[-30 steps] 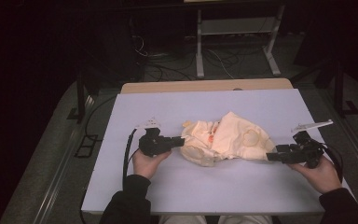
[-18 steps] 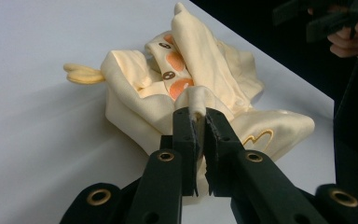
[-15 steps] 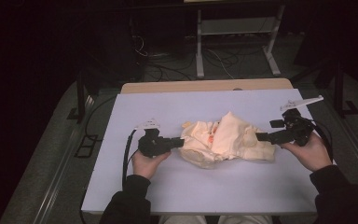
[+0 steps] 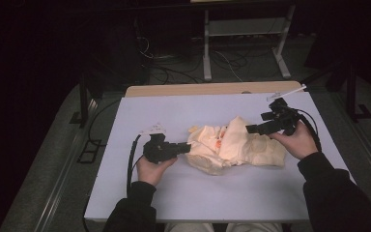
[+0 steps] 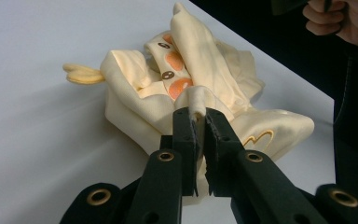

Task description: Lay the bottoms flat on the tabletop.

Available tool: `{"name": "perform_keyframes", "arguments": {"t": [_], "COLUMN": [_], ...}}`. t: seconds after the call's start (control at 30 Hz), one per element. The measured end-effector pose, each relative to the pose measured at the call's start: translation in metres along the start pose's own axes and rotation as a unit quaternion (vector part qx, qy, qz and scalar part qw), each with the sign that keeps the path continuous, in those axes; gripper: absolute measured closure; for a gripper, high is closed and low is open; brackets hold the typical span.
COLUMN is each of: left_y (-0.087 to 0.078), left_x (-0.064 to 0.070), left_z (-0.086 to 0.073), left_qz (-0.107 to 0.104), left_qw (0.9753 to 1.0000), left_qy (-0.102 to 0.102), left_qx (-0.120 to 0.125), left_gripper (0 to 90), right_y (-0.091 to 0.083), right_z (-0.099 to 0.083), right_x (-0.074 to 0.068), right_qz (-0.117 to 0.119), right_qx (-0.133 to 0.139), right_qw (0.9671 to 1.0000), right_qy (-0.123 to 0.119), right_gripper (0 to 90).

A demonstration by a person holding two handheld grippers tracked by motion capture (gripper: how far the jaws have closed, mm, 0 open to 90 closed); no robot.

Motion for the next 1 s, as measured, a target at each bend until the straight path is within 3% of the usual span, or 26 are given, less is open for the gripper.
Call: {"name": "perform_keyframes", "arguments": {"t": [0.3, 0.73, 1.0], "left_y": [0.0, 0.001, 0.002], "left_x": [0.0, -0.001, -0.001], "left_z": [0.0, -0.002, -0.003], "left_qz": [-0.001, -0.003, -0.004], "left_qw": [1.0, 1.0, 1.0], "left_qy": [0.0, -0.004, -0.006], "left_qx": [0.0, -0.001, -0.002], "left_gripper": [82.4, 82.3, 82.3], "right_y": [0.021, 0.038, 0.056], "right_z": [0.01, 0.014, 0.015], "right_x": [0.008, 0.023, 0.03], "right_qz": [-0.007, -0.015, -0.01], "right_qx": [-0.009, -0.009, -0.011], "right_qw": [0.9999, 0.9996, 0.9991], "right_qy": [0.007, 0.024, 0.039], "right_gripper": [11.5, 11.4, 10.5]}}
Point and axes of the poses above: each handheld gripper's, and its own axes: y roughly forward along the jaws, z roughly out of its top, x roughly to its right, the point moved 7 cm from there along y, roughly forward along the jaws, and after that the axes turned 15 degrees about y, right-handed, at the moved point
